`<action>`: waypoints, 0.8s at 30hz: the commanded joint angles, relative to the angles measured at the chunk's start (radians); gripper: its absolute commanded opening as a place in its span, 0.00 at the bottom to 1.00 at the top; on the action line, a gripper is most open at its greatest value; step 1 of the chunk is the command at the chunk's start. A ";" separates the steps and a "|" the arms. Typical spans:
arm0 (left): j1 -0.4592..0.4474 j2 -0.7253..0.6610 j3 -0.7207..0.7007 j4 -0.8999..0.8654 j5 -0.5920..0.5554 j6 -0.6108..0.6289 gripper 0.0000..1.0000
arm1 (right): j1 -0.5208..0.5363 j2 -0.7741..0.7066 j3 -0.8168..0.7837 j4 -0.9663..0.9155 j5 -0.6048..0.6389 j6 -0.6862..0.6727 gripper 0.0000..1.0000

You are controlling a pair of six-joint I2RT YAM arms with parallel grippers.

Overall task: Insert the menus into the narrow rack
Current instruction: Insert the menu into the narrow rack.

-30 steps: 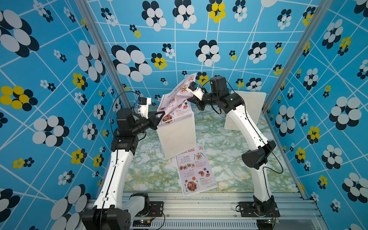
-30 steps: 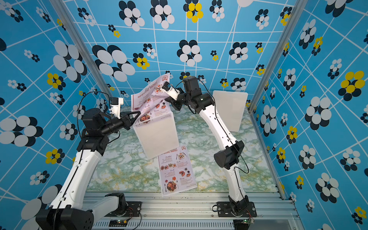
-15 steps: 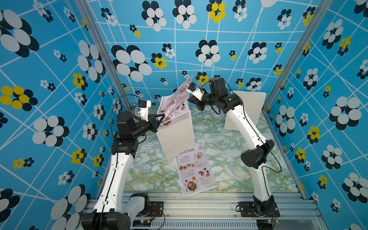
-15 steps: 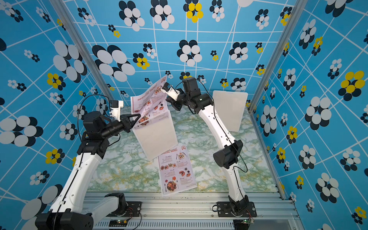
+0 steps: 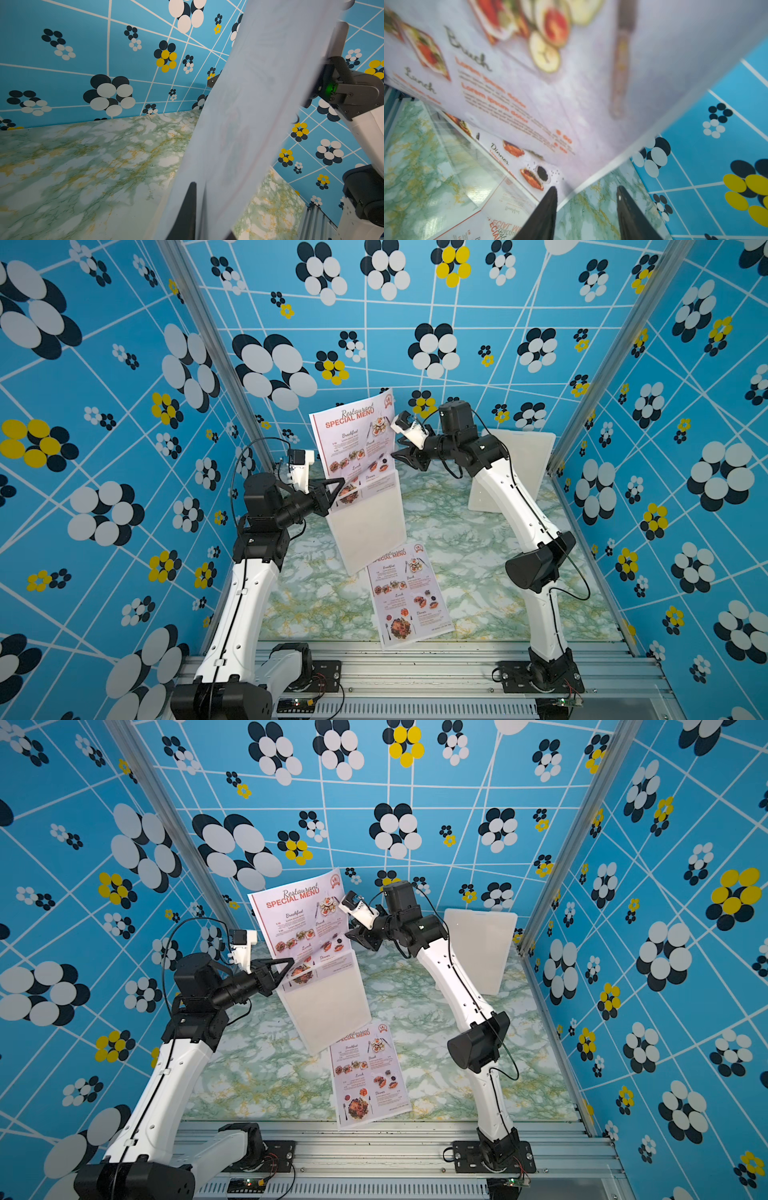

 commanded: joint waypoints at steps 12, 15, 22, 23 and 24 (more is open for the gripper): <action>0.054 -0.011 0.012 -0.021 -0.022 0.006 0.05 | -0.051 -0.095 -0.172 0.147 -0.226 0.159 0.65; 0.056 -0.019 0.009 -0.027 -0.021 0.007 0.04 | -0.049 -0.064 -0.133 0.146 -0.252 0.179 0.66; 0.055 -0.042 -0.022 -0.022 -0.015 0.005 0.04 | -0.043 0.003 -0.061 0.138 -0.278 0.197 0.69; 0.055 -0.045 -0.025 -0.025 -0.019 0.007 0.04 | -0.043 0.005 -0.053 0.134 -0.276 0.198 0.69; 0.055 -0.046 -0.029 -0.028 -0.021 0.011 0.04 | -0.043 0.036 -0.043 0.130 -0.273 0.197 0.70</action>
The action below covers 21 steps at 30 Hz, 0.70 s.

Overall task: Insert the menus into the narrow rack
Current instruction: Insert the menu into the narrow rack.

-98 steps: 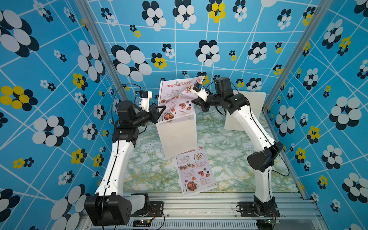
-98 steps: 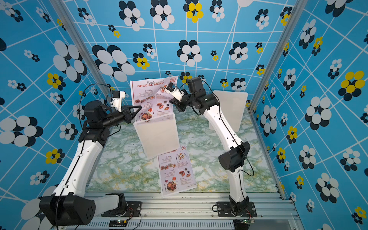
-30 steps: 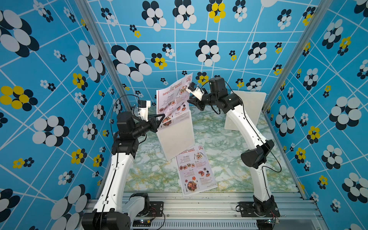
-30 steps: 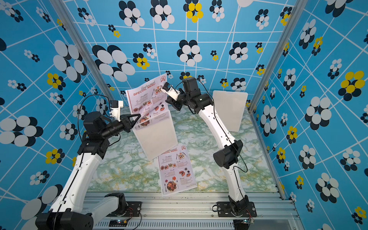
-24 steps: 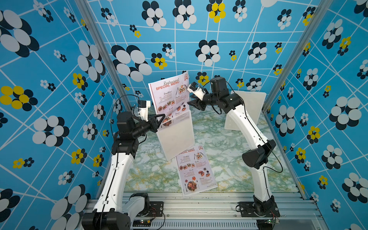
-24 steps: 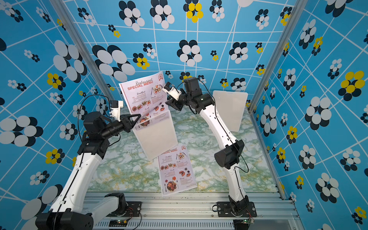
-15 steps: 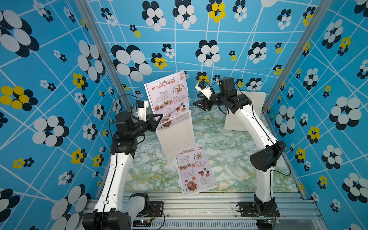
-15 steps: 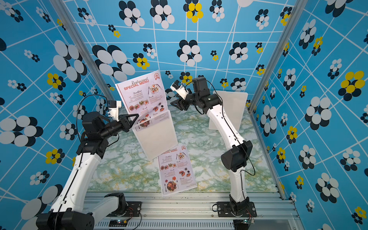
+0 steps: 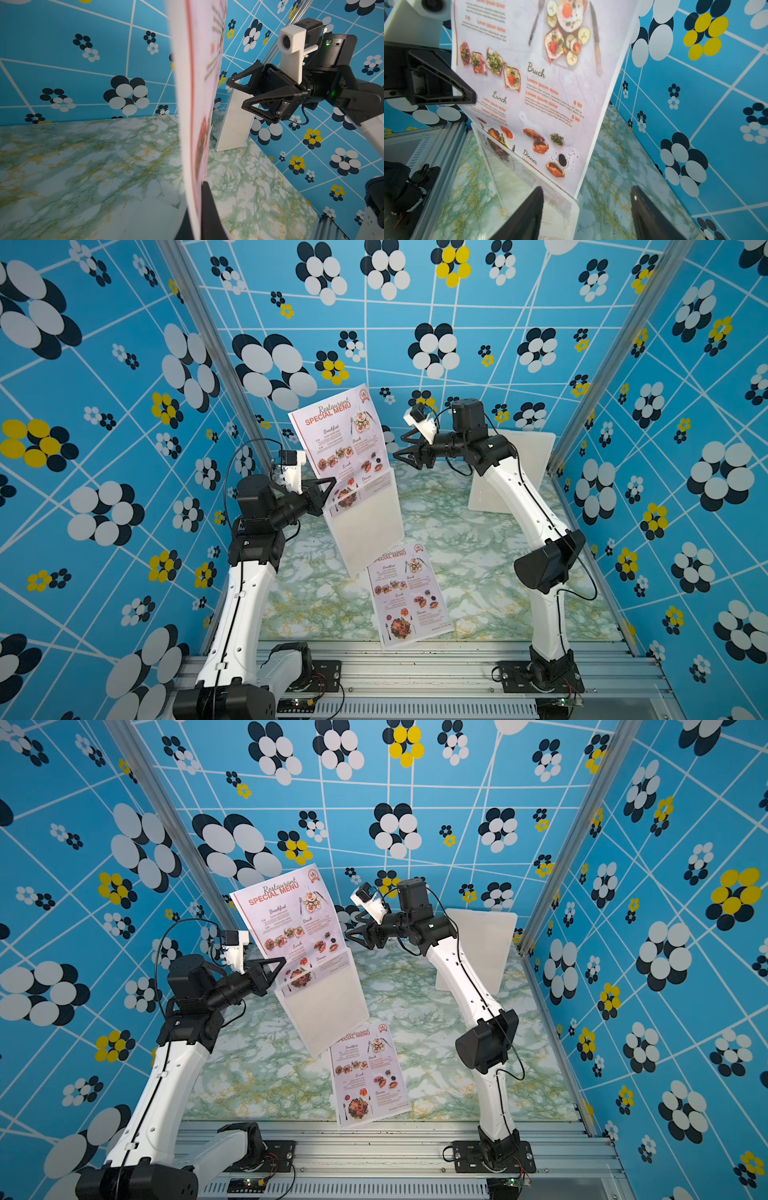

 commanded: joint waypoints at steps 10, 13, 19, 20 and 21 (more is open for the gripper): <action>0.008 -0.034 -0.028 -0.009 -0.003 0.002 0.06 | 0.018 0.143 0.109 -0.012 -0.031 0.025 0.71; 0.007 -0.036 -0.023 -0.015 -0.003 0.006 0.06 | 0.017 0.151 0.113 -0.022 -0.031 0.025 0.71; 0.008 -0.037 -0.029 -0.005 -0.005 0.005 0.06 | -0.003 0.110 0.046 -0.060 -0.042 0.031 0.72; 0.009 -0.038 -0.032 -0.001 -0.004 0.003 0.06 | -0.009 0.089 0.021 -0.071 -0.031 0.025 0.73; 0.009 -0.038 -0.036 0.004 -0.004 0.003 0.05 | -0.013 0.070 -0.012 -0.073 -0.023 0.024 0.74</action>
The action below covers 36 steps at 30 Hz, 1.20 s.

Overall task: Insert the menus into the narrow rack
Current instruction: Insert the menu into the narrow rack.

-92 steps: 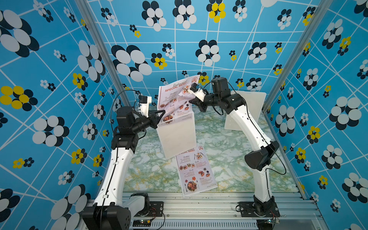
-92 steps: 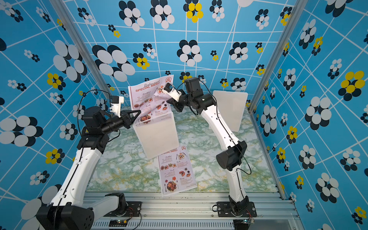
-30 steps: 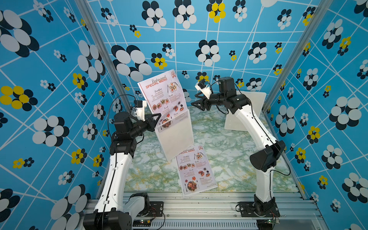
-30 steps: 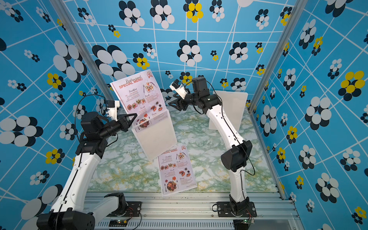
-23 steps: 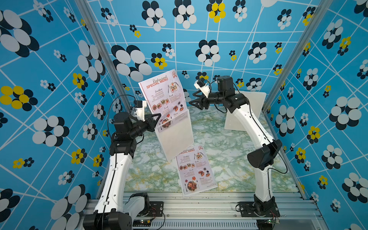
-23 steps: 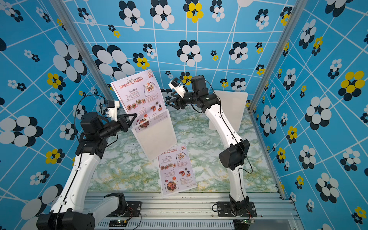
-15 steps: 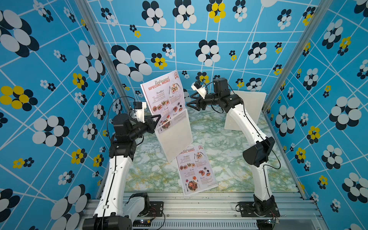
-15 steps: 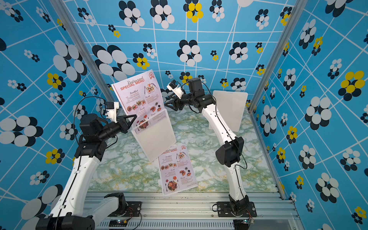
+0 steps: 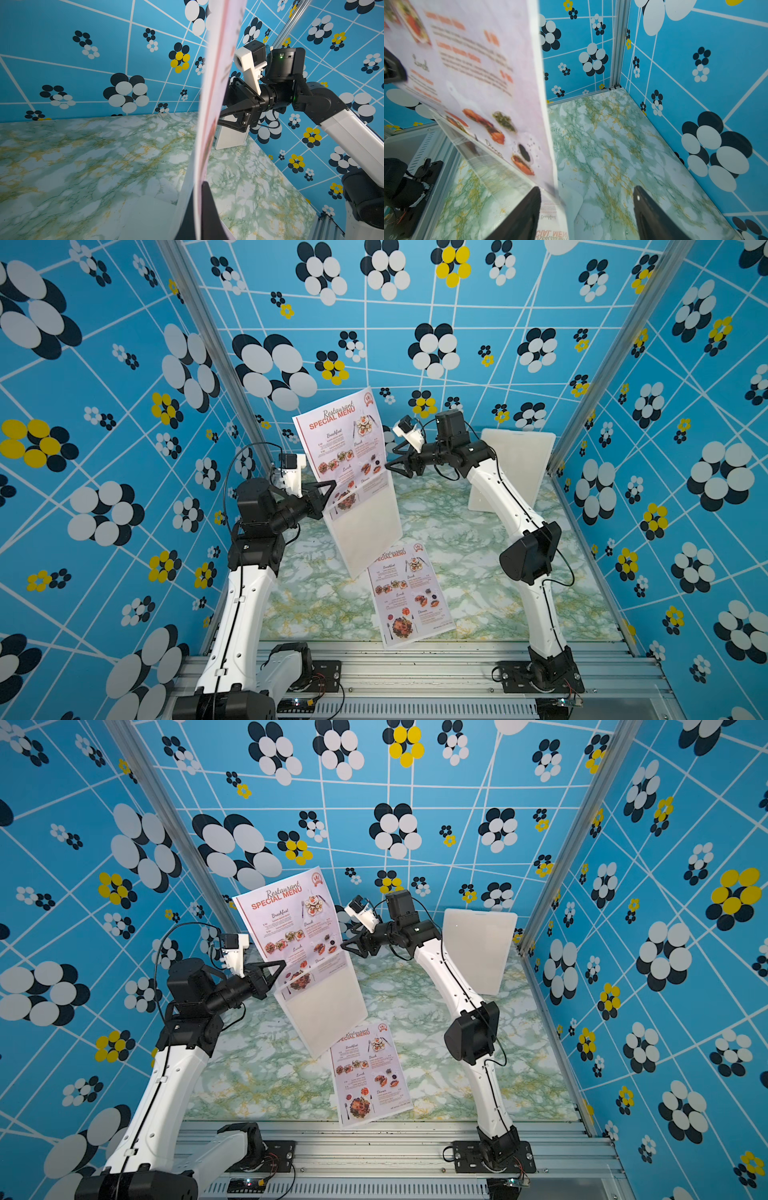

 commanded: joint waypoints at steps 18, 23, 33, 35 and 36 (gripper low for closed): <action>0.010 -0.020 -0.047 0.063 -0.012 -0.020 0.05 | -0.022 -0.205 -0.672 0.322 0.052 0.125 0.85; 0.009 -0.041 -0.062 0.042 -0.025 -0.003 0.05 | -0.023 -0.180 -0.658 0.349 0.012 0.142 0.85; 0.009 -0.054 -0.085 0.033 -0.038 0.007 0.05 | -0.021 -0.153 -0.652 0.380 -0.101 0.177 0.84; 0.010 -0.052 -0.087 0.033 -0.039 0.008 0.05 | -0.021 -0.151 -0.649 0.380 -0.117 0.179 0.85; 0.009 -0.051 -0.088 0.032 -0.040 0.009 0.05 | -0.021 -0.149 -0.646 0.380 -0.119 0.179 0.84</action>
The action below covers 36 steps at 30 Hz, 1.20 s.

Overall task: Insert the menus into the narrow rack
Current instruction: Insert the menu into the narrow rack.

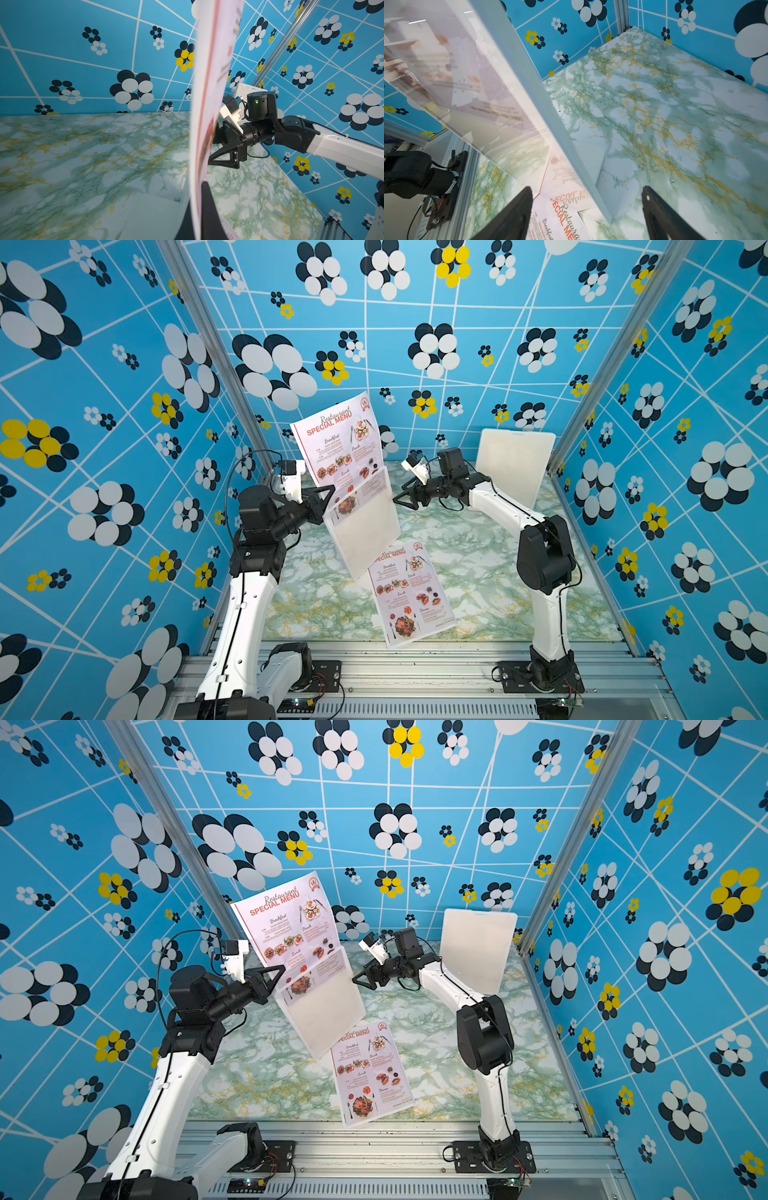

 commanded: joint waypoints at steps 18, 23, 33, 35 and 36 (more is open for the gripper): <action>0.007 -0.033 -0.045 -0.017 -0.023 0.024 0.05 | 0.045 0.022 0.044 -0.026 -0.070 -0.015 0.85; 0.009 -0.055 -0.060 -0.031 -0.028 0.029 0.06 | 0.060 0.006 0.024 -0.035 -0.051 -0.028 0.85; 0.009 -0.054 -0.043 -0.028 -0.043 0.034 0.42 | 0.066 -0.063 -0.005 -0.062 0.038 -0.057 0.84; 0.009 -0.036 -0.014 -0.024 -0.042 0.033 0.47 | 0.065 -0.076 -0.002 -0.067 0.049 -0.060 0.84; 0.009 -0.025 0.003 -0.023 -0.042 0.035 0.49 | 0.065 -0.081 -0.001 -0.069 0.051 -0.061 0.84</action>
